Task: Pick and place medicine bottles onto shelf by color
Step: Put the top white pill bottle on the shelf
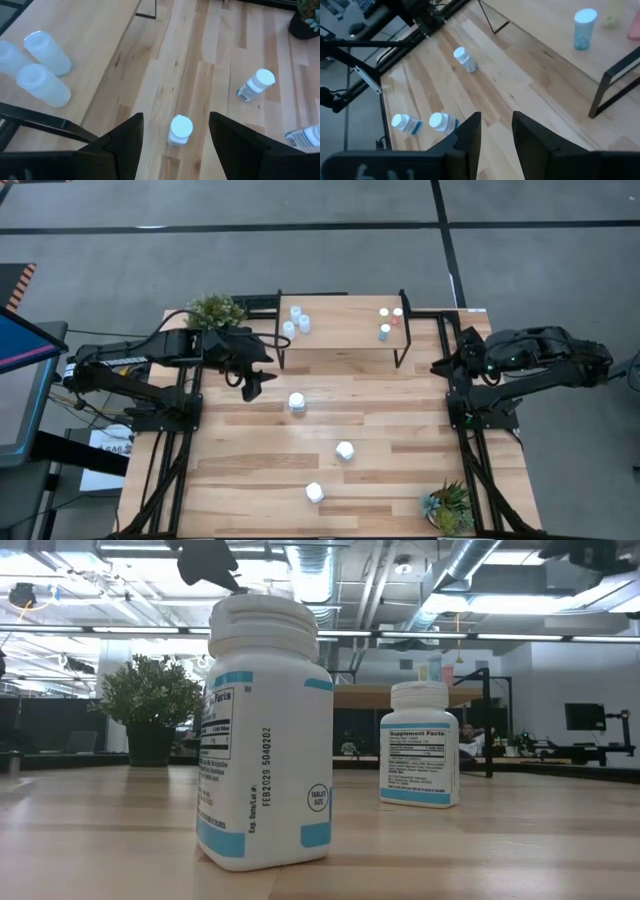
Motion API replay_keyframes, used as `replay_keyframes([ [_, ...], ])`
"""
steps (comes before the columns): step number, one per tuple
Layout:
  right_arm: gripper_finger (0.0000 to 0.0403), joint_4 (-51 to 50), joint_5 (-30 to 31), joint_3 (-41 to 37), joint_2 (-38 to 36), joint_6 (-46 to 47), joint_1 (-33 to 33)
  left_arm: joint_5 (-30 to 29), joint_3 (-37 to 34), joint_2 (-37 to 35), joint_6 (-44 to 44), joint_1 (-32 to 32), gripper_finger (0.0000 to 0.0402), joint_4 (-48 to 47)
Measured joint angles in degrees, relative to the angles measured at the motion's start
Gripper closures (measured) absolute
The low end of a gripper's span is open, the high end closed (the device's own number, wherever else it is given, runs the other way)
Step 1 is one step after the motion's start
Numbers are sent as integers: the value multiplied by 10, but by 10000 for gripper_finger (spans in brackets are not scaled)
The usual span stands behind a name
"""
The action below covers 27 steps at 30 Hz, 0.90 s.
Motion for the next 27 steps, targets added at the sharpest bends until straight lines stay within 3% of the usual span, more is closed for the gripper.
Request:
replay_keyframes([
  [7, 269, -52, -7, 0, 0, -4, 0, 5, 0, 0, 25, 0, 191, 0],
  [11, 269, -65, -17, 0, -1, -5, 0, 45, 0, 8, 56, -16, 191, 1],
  [17, 269, -68, -17, 0, -1, -4, 0, 16, 1, 46, 83, -54, 191, 9],
  [23, 269, -68, -15, 0, -1, -4, 0, 20, 1, 103, 3, -57, 191, 14],
  [27, 263, -68, -13, 0, -1, 0, 0, 109, 1, 140, -50, -47, 186, 6],
])
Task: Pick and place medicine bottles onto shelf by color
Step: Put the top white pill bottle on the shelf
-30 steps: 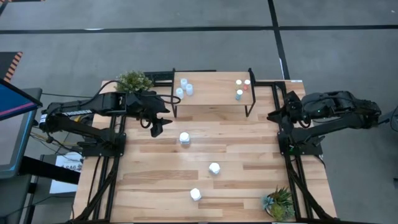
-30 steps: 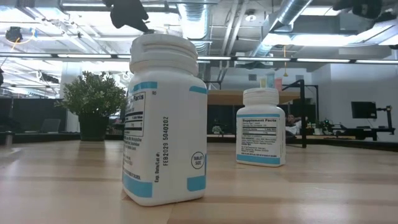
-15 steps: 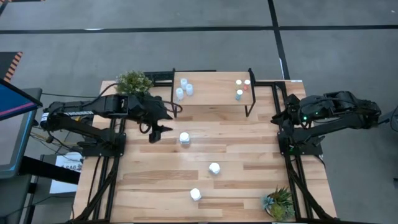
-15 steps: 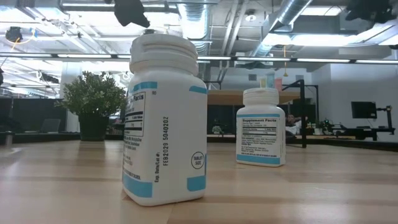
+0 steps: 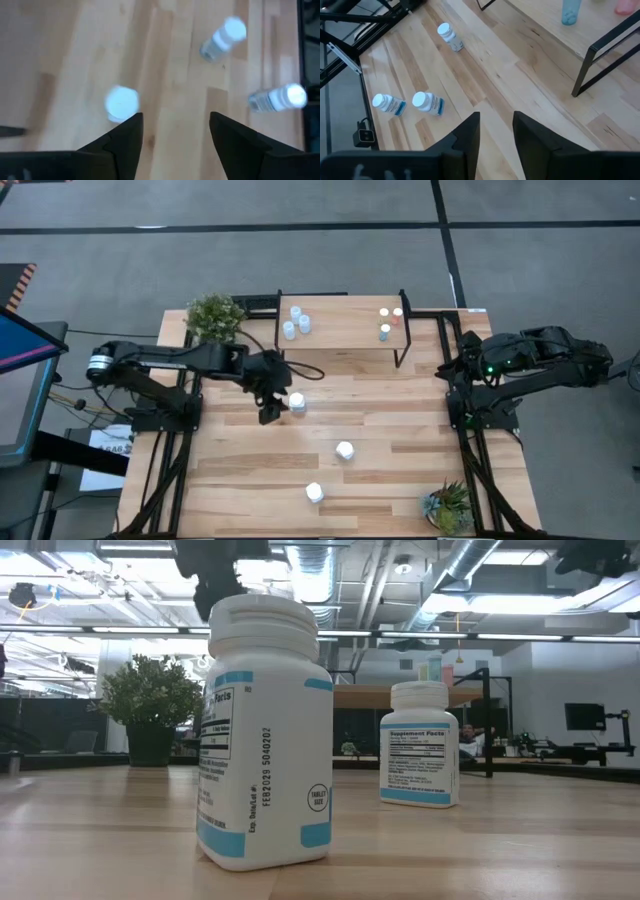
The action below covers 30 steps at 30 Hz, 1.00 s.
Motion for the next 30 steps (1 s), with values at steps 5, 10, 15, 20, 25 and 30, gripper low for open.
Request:
replay_keyframes([
  [5, 224, -14, 0, 0, 0, 0, -1, -7, 2, 33, 61, 2, 168, -3],
  [10, 169, -44, -1, 0, 0, 27, -1, -28, 3, 51, 104, 2, 137, -6],
  [15, 146, -70, -1, 0, 0, 31, -1, -69, 4, 73, 130, 2, 108, -6],
  [20, 145, -73, -1, 0, 0, 31, -1, -113, 3, 126, 138, 2, 107, -5],
  [25, 147, -73, -1, 0, 0, 31, -1, -127, 3, 180, 152, 3, 118, 11],
  [30, 147, -73, -3, 0, 0, 31, -1, -120, 3, 208, 153, 3, 124, 48],
])
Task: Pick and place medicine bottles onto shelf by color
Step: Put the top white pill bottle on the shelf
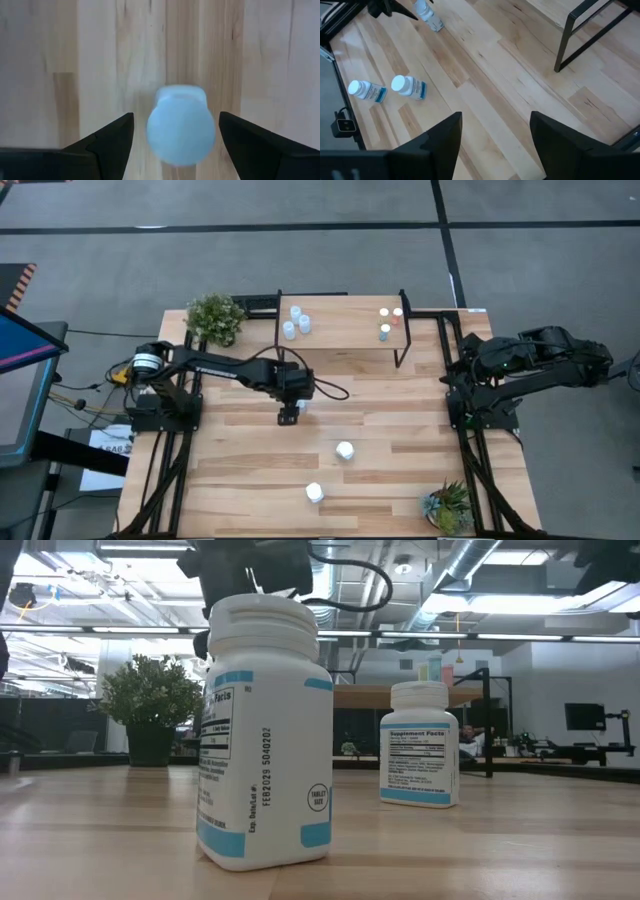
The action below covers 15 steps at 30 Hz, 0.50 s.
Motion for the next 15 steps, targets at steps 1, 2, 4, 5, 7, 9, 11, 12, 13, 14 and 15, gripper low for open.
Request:
replay_keyframes([
  [1, 148, 0, 0, 0, 0, 0, 0, 2, 0, 2, 0, 0, 125, 4],
  [2, 148, -1, 0, 0, 0, 0, 0, 2, 0, 4, 0, 0, 125, 9],
  [4, 148, -3, 0, 0, 0, 0, 0, 2, 0, 8, 0, 0, 125, 18],
  [5, 148, -3, 0, 0, 0, 0, 0, 2, 0, 9, 0, 0, 125, 12],
  [7, 148, -3, 0, 0, 0, 0, 0, 2, 0, 9, 2, 0, 125, 10],
  [9, 148, -4, 0, 0, 0, 0, 0, 2, 0, 9, 10, 0, 125, 8],
  [11, 148, -7, 0, 0, 0, 0, 0, 2, 0, 9, 19, 0, 126, 7],
  [12, 148, -10, 0, 0, 0, 0, 0, 2, 0, 9, 24, 0, 126, 8],
  [13, 148, -12, 0, 0, 0, 0, 0, 2, 0, 9, 28, 0, 127, 7],
  [14, 148, -13, 0, 0, 0, 1, 0, 2, 0, 9, 30, 0, 129, 8],
  [15, 148, -12, 0, 0, 0, 1, 0, 2, 0, 9, 31, 0, 132, 8],
])
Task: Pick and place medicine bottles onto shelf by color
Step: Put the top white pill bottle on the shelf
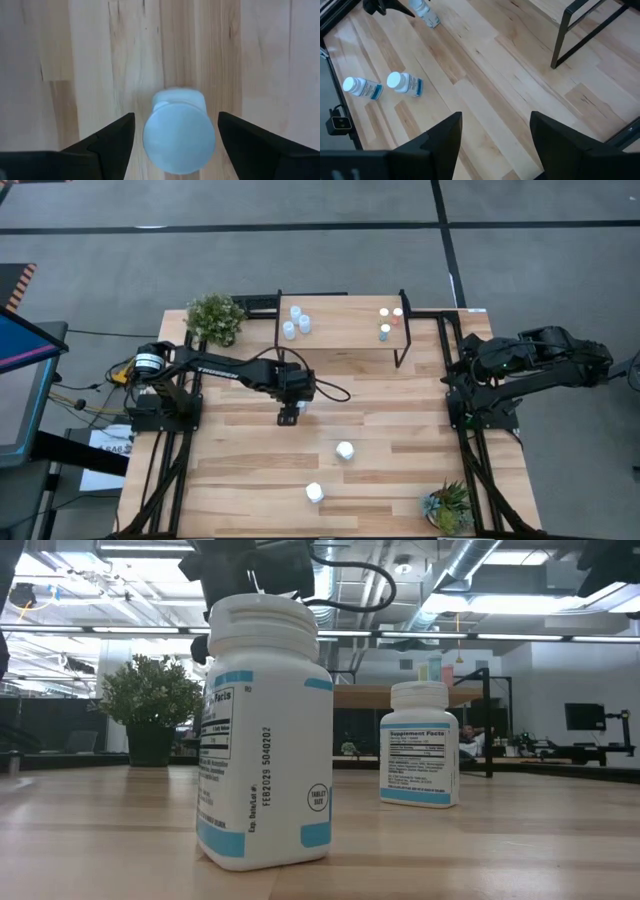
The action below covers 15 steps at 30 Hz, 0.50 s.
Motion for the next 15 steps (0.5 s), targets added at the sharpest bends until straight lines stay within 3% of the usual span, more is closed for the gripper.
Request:
replay_keyframes([
  [5, 148, 0, 0, 0, 0, 0, 0, 11, 0, 0, 9, 0, 171, -3],
  [12, 148, 0, 0, 0, 0, 0, 0, 26, 4, -1, -3, 0, 261, -3],
  [15, 148, 0, 0, 0, 0, 5, 0, 40, 35, -1, -16, 3, 261, -12],
])
